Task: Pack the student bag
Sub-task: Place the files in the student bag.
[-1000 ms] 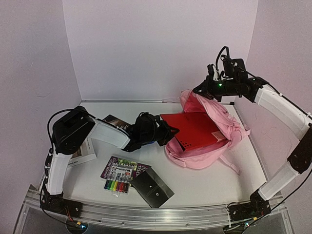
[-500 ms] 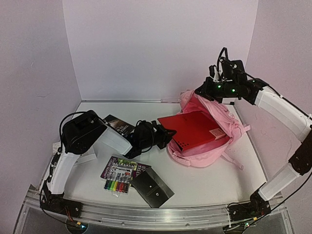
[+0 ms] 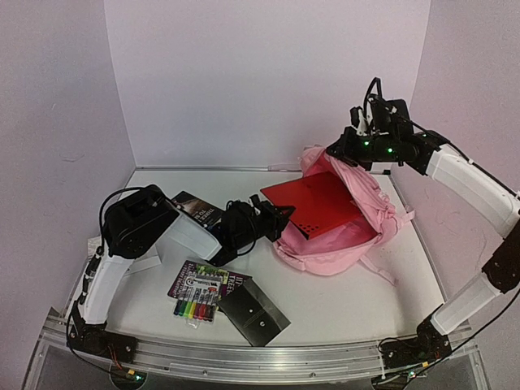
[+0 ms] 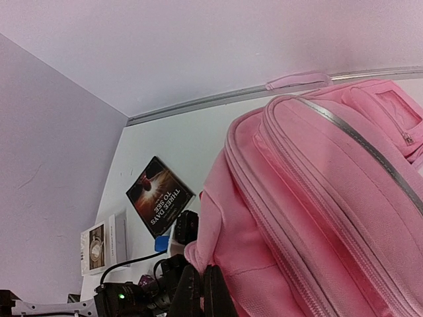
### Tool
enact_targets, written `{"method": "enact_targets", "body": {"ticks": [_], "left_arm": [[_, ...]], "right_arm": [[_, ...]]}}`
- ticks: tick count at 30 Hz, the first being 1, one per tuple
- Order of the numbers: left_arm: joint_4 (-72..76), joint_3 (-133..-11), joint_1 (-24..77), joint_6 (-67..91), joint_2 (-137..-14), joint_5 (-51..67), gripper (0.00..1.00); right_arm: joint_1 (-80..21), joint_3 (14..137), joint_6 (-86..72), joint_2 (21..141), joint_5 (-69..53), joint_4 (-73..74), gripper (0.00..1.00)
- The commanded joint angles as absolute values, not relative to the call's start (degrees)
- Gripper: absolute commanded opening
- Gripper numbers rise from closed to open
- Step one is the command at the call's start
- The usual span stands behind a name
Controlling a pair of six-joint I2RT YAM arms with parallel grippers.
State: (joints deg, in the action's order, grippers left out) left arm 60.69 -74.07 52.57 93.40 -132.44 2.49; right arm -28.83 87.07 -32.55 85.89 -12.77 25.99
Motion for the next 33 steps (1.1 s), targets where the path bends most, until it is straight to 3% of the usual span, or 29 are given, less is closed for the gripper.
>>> {"method": "enact_targets", "body": {"ticks": [1,13,16,19,23,25,28,33], "left_arm": [[62.13,-82.52,53.32,95.67,-133.04,0.86,0.0],[18.55,-99.64,52.23,88.07,-138.48,12.5,0.01],[14.73,-103.82,51.92,87.39,-140.63,17.98,0.25],[4.27,-105.73,52.97,81.11,-137.23,15.06,0.48],[-15.3,-112.48,53.81,73.45,-133.43,9.66,0.71],[-23.16,-116.1,53.94,71.22,-132.39,7.15,0.93],[-34.37,-123.73,54.09,66.75,-132.38,4.2,0.99],[-43.28,-127.88,54.23,59.78,-130.07,0.76,1.0]], "right_arm": [[-29.47,89.53,-33.5,82.56,-14.04,18.6,0.0],[-29.47,90.46,-32.91,82.67,-12.39,17.87,0.0],[-29.47,90.82,-32.59,82.62,-10.61,17.83,0.0],[-29.53,90.74,-31.49,82.68,-7.85,17.83,0.0],[-29.45,89.42,-29.98,83.32,-4.43,17.59,0.0],[-29.47,89.24,-29.78,84.02,-3.84,17.46,0.0],[-29.49,89.12,-29.16,84.86,-2.59,17.4,0.0],[-29.29,89.36,-27.1,85.25,-1.93,17.21,0.0]]}}
